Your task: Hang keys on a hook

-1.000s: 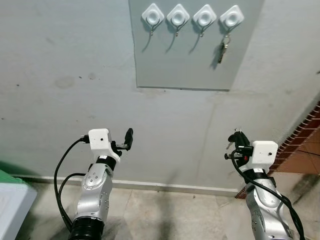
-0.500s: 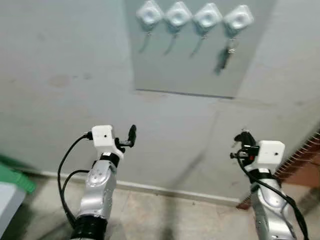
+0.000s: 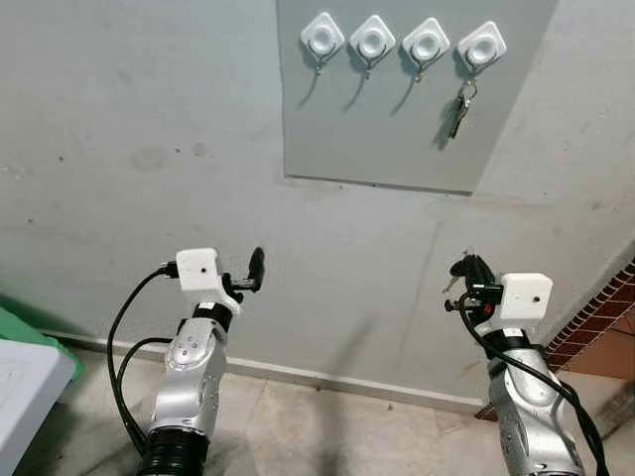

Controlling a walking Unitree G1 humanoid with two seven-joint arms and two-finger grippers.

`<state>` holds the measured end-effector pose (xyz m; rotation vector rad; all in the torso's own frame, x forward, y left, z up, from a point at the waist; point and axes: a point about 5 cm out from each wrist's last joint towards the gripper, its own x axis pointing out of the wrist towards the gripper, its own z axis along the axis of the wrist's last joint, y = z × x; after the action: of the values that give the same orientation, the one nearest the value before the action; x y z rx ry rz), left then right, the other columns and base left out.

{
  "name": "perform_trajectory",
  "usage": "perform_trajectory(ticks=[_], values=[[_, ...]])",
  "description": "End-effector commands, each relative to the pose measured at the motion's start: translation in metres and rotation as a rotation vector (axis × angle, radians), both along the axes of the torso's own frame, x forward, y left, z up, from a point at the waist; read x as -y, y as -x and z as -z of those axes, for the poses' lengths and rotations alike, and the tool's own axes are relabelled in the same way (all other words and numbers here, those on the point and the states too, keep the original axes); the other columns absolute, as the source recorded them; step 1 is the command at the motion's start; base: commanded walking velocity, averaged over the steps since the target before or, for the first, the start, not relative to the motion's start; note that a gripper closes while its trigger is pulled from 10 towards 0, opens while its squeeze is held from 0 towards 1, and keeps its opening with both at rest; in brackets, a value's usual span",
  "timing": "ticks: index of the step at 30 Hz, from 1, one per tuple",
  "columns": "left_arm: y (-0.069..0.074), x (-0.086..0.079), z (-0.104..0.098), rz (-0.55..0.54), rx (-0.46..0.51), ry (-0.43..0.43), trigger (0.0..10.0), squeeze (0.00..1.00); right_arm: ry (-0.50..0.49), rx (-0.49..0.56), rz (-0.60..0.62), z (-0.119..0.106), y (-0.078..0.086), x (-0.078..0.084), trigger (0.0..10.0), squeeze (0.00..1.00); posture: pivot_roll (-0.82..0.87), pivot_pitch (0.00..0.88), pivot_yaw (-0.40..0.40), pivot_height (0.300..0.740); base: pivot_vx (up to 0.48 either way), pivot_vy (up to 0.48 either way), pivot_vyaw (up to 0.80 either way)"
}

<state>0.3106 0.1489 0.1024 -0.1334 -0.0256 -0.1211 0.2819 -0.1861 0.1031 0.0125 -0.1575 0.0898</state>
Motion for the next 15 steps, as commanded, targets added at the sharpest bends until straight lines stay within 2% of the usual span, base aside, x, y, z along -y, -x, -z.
perform_trajectory(ticks=[1, 2, 6, 9, 15], values=[[-0.004, 0.007, -0.013, 0.049, 0.040, -0.029, 10.0, 0.00, -0.001, 0.056, -0.077, -0.018, -0.007, -0.010, 10.0, 0.00, -0.05, 0.025, -0.006, 0.740, 0.000, 0.000, 0.00], [-0.006, 0.014, -0.022, 0.087, 0.066, -0.041, 10.0, 0.00, 0.013, 0.091, -0.143, -0.030, -0.013, -0.018, 10.0, 0.00, -0.05, 0.024, -0.009, 0.740, 0.000, 0.000, 0.00], [-0.010, 0.025, -0.037, 0.148, 0.115, -0.050, 10.0, 0.00, 0.024, 0.136, -0.239, -0.048, -0.023, -0.029, 10.0, 0.00, -0.04, 0.026, -0.017, 0.740, 0.000, 0.000, 0.00], [-0.015, 0.040, -0.057, 0.229, 0.170, -0.063, 10.0, 0.00, 0.034, 0.199, -0.324, -0.073, -0.036, -0.041, 10.0, 0.00, -0.04, 0.029, -0.027, 0.740, 0.000, 0.000, 0.00], [-0.020, 0.056, -0.081, 0.299, 0.237, -0.076, 10.0, 0.00, 0.035, 0.265, -0.382, -0.099, -0.050, -0.051, 10.0, 0.00, -0.03, 0.035, -0.038, 0.740, 0.000, 0.000, 0.00]])
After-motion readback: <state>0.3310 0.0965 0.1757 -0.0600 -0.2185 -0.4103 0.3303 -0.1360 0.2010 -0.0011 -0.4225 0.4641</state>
